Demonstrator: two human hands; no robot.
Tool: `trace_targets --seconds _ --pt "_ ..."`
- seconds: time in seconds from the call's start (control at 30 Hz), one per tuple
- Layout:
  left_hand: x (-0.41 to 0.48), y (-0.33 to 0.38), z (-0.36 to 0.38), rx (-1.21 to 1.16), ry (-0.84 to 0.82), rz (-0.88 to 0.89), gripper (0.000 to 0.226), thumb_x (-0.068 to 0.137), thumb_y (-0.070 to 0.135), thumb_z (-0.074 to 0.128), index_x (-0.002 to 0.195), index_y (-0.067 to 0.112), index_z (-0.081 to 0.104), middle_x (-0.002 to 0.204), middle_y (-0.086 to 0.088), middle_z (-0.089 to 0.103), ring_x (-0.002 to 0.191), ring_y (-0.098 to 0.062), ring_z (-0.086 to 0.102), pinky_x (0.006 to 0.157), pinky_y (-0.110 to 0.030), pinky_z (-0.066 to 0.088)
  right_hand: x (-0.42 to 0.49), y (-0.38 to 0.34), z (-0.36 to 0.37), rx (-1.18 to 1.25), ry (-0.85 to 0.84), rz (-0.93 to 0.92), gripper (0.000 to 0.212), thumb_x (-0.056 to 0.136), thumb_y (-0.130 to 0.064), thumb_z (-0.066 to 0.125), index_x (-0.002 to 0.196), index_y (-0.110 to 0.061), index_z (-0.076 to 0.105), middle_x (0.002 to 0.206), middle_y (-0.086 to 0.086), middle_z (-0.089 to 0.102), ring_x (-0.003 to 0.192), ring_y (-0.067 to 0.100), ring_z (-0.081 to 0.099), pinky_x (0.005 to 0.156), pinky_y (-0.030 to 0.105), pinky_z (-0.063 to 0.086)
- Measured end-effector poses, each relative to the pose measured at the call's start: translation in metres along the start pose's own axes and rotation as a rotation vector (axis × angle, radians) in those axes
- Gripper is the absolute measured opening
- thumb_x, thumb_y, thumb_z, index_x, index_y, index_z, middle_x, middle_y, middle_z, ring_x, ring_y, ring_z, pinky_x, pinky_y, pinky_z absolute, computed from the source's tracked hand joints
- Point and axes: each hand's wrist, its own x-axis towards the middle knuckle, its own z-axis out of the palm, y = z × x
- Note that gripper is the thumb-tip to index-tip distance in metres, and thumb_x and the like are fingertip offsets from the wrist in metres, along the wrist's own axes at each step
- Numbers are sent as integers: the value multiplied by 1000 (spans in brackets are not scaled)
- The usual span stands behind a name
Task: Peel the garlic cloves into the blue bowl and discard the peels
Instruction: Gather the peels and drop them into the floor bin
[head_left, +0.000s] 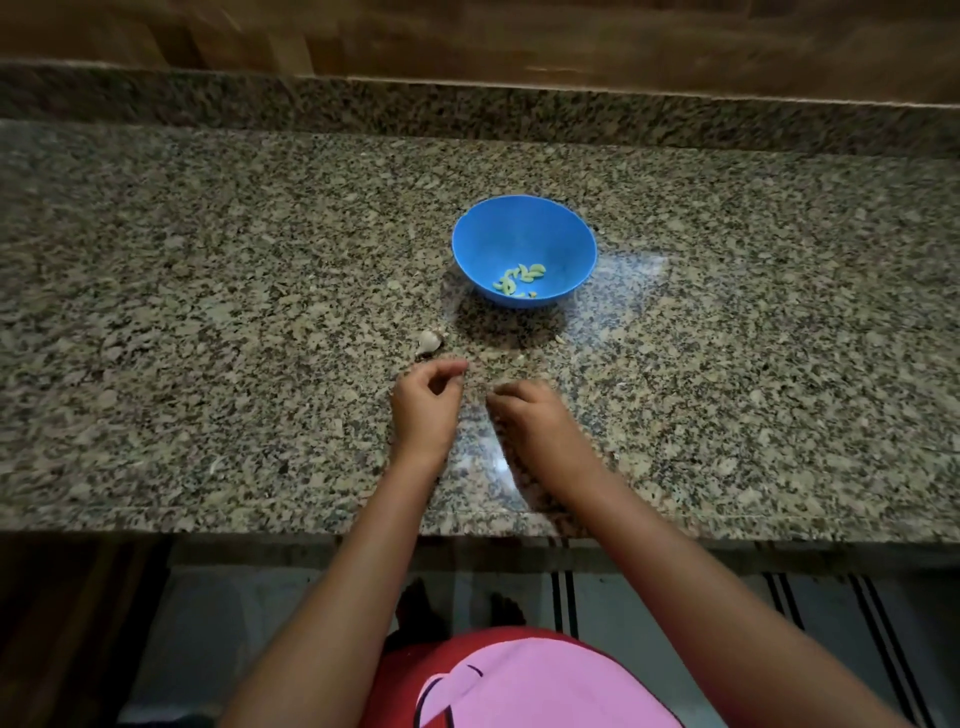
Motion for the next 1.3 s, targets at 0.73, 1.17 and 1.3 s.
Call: trace_targets --seconds 0.73,1.17,1.3 --pt "-162 -76 -276 -893 785 -244 15 89 -10 50 94 -2 62 79 -8 64 64 -8 64 62 -14 53 -38 -286 161 1125 -768 475 21 85 13 54 76 -3 64 60 1 68 57 7 64 59 14 51" --pt "-287 -243 -494 -1024 1228 -503 23 90 -14 46 109 -11 58 83 -13 59 83 -26 58 79 -27 53 -126 -478 406 797 -1098 470 30 85 17 52 113 26 50 84 16 60 60 16 60 50 14 51" --pt "-300 -299 -512 -1045 1168 -653 20 91 -13 42 92 1 56 86 -8 57 75 -15 56 65 -16 52 -136 -482 476 650 -1132 575 12 86 16 50 90 13 61 68 11 60 67 20 54 55 17 53"
